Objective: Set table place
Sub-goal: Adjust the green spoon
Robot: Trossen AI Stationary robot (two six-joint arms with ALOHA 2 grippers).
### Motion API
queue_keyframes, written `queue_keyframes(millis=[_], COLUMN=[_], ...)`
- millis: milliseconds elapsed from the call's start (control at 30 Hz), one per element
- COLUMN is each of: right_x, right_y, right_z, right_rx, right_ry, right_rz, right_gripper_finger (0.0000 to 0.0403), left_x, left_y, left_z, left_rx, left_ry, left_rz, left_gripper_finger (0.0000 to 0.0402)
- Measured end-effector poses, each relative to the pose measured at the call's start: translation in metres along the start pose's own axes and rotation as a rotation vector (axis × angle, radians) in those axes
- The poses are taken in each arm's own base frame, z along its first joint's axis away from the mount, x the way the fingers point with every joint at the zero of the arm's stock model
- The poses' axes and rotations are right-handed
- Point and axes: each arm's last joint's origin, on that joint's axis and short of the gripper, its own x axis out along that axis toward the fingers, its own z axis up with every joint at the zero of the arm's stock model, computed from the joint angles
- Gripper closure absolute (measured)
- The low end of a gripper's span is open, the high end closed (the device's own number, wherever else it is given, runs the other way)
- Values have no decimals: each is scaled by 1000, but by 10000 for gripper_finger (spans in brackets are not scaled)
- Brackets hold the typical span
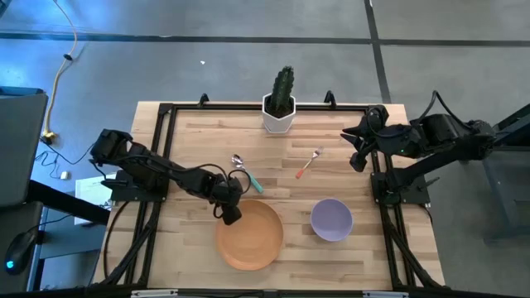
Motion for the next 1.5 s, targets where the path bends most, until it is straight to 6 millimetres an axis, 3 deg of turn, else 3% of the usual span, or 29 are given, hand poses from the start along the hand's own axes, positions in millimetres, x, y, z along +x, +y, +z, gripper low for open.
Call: queue_keyframes(millis=[200,533,767,1000,1233,1500], right_x=[0,0,0,0,1,23], right_y=[0,0,0,0,-2,14], right_z=[0,0,0,0,-10,-17], right_rx=[1,1,1,0,39,47], right_ry=[0,0,0,5,101,285], right_rz=[0,0,0,9,-31,-92], right_gripper_finger=[352,352,352,352,352,352], left_x=[4,-24,-35,-41,-52,-59], left_y=[-3,-18,-14,-2,-1,0], left_z=[4,29,48,65,72,75], left_rx=[-17,133,279,221,134,82], left_ry=[-16,-91,-77,-66,-101,-117], left_rz=[5,101,101,85,182,243], left_gripper_finger=[353,353,353,353,353,353])
